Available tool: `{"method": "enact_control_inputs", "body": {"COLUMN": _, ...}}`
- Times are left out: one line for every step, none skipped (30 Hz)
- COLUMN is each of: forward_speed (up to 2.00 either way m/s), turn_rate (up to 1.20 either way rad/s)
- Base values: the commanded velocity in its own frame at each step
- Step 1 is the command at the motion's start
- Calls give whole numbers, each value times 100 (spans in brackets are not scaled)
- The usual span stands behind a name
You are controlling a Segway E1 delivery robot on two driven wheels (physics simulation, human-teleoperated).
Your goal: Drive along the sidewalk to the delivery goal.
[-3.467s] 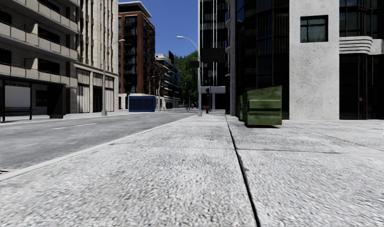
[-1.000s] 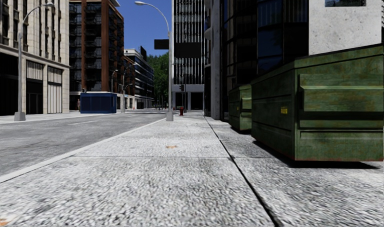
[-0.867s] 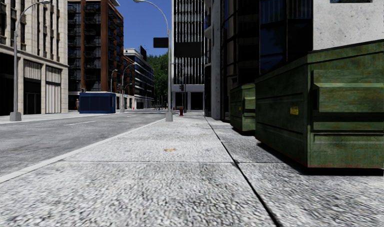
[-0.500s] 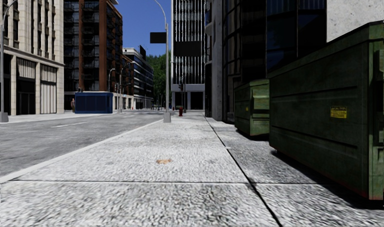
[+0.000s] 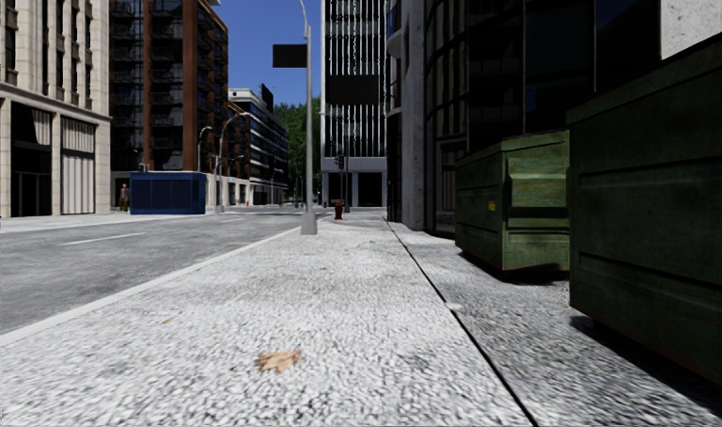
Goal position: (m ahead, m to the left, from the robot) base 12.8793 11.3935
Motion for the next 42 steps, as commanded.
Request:
{"method": "enact_control_inputs", "body": {"forward_speed": 200, "turn_rate": 0}}
{"method": "enact_control_inputs", "body": {"forward_speed": 200, "turn_rate": 0}}
{"method": "enact_control_inputs", "body": {"forward_speed": 200, "turn_rate": 0}}
{"method": "enact_control_inputs", "body": {"forward_speed": 200, "turn_rate": 0}}
{"method": "enact_control_inputs", "body": {"forward_speed": 200, "turn_rate": 0}}
{"method": "enact_control_inputs", "body": {"forward_speed": 200, "turn_rate": 0}}
{"method": "enact_control_inputs", "body": {"forward_speed": 200, "turn_rate": 0}}
{"method": "enact_control_inputs", "body": {"forward_speed": 200, "turn_rate": 0}}
{"method": "enact_control_inputs", "body": {"forward_speed": 200, "turn_rate": 0}}
{"method": "enact_control_inputs", "body": {"forward_speed": 200, "turn_rate": 0}}
{"method": "enact_control_inputs", "body": {"forward_speed": 200, "turn_rate": 0}}
{"method": "enact_control_inputs", "body": {"forward_speed": 200, "turn_rate": 0}}
{"method": "enact_control_inputs", "body": {"forward_speed": 200, "turn_rate": 0}}
{"method": "enact_control_inputs", "body": {"forward_speed": 200, "turn_rate": 0}}
{"method": "enact_control_inputs", "body": {"forward_speed": 200, "turn_rate": 0}}
{"method": "enact_control_inputs", "body": {"forward_speed": 200, "turn_rate": 0}}
{"method": "enact_control_inputs", "body": {"forward_speed": 200, "turn_rate": 0}}
{"method": "enact_control_inputs", "body": {"forward_speed": 200, "turn_rate": 0}}
{"method": "enact_control_inputs", "body": {"forward_speed": 200, "turn_rate": 0}}
{"method": "enact_control_inputs", "body": {"forward_speed": 200, "turn_rate": 0}}
{"method": "enact_control_inputs", "body": {"forward_speed": 200, "turn_rate": 0}}
{"method": "enact_control_inputs", "body": {"forward_speed": 200, "turn_rate": 0}}
{"method": "enact_control_inputs", "body": {"forward_speed": 200, "turn_rate": 0}}
{"method": "enact_control_inputs", "body": {"forward_speed": 200, "turn_rate": 0}}
{"method": "enact_control_inputs", "body": {"forward_speed": 200, "turn_rate": 0}}
{"method": "enact_control_inputs", "body": {"forward_speed": 200, "turn_rate": 0}}
{"method": "enact_control_inputs", "body": {"forward_speed": 200, "turn_rate": 0}}
{"method": "enact_control_inputs", "body": {"forward_speed": 200, "turn_rate": 0}}
{"method": "enact_control_inputs", "body": {"forward_speed": 200, "turn_rate": 0}}
{"method": "enact_control_inputs", "body": {"forward_speed": 200, "turn_rate": 0}}
{"method": "enact_control_inputs", "body": {"forward_speed": 200, "turn_rate": 0}}
{"method": "enact_control_inputs", "body": {"forward_speed": 200, "turn_rate": 0}}
{"method": "enact_control_inputs", "body": {"forward_speed": 200, "turn_rate": 0}}
{"method": "enact_control_inputs", "body": {"forward_speed": 200, "turn_rate": 0}}
{"method": "enact_control_inputs", "body": {"forward_speed": 200, "turn_rate": 0}}
{"method": "enact_control_inputs", "body": {"forward_speed": 200, "turn_rate": 0}}
{"method": "enact_control_inputs", "body": {"forward_speed": 200, "turn_rate": 0}}
{"method": "enact_control_inputs", "body": {"forward_speed": 200, "turn_rate": 0}}
{"method": "enact_control_inputs", "body": {"forward_speed": 200, "turn_rate": 0}}
{"method": "enact_control_inputs", "body": {"forward_speed": 200, "turn_rate": 0}}
{"method": "enact_control_inputs", "body": {"forward_speed": 200, "turn_rate": 0}}
{"method": "enact_control_inputs", "body": {"forward_speed": 200, "turn_rate": 0}}
